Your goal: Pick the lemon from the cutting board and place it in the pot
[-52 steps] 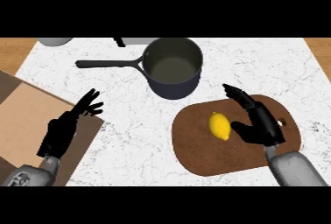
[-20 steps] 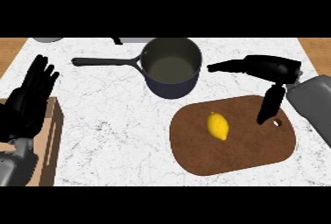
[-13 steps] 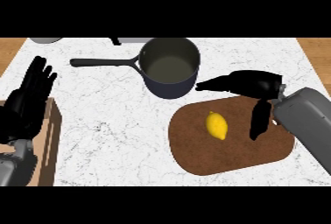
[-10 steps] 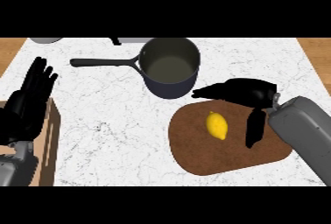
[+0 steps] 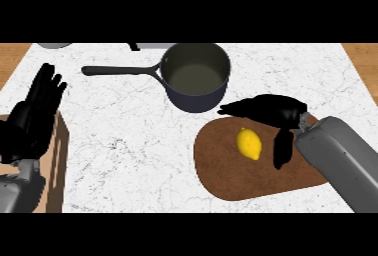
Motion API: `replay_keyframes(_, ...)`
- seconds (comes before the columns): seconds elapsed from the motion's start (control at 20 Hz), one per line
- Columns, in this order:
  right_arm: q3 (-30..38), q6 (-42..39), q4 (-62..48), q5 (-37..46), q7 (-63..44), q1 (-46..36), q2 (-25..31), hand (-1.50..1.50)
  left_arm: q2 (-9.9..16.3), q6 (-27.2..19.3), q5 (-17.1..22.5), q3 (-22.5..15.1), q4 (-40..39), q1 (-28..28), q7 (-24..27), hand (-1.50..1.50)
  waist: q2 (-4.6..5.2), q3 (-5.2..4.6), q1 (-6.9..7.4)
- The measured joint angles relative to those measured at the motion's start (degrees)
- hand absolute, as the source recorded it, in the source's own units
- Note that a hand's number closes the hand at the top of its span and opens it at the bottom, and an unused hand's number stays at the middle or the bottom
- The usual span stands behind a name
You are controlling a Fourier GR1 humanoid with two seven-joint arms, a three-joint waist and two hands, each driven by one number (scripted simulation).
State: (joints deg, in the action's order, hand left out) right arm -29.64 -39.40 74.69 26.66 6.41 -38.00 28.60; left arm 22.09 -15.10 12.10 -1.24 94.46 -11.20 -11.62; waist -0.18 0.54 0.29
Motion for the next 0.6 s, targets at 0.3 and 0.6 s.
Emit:
replay_keyframes(0.3,0.5,2.0,-0.6,5.2,2.3,3.1,-1.4,-1.5,-0.8,0.9,-0.5,0.9,-0.4,0.2,0.6,0.0,-0.03,0.12,-0.03)
replay_keyframes(0.6,1.2,3.1,-3.2,9.9,3.4,3.6,-4.8,-1.5,-1.6,1.3,-1.7,1.3,-1.0,-0.5,0.5,0.0,-0.04,0.18,-0.04)
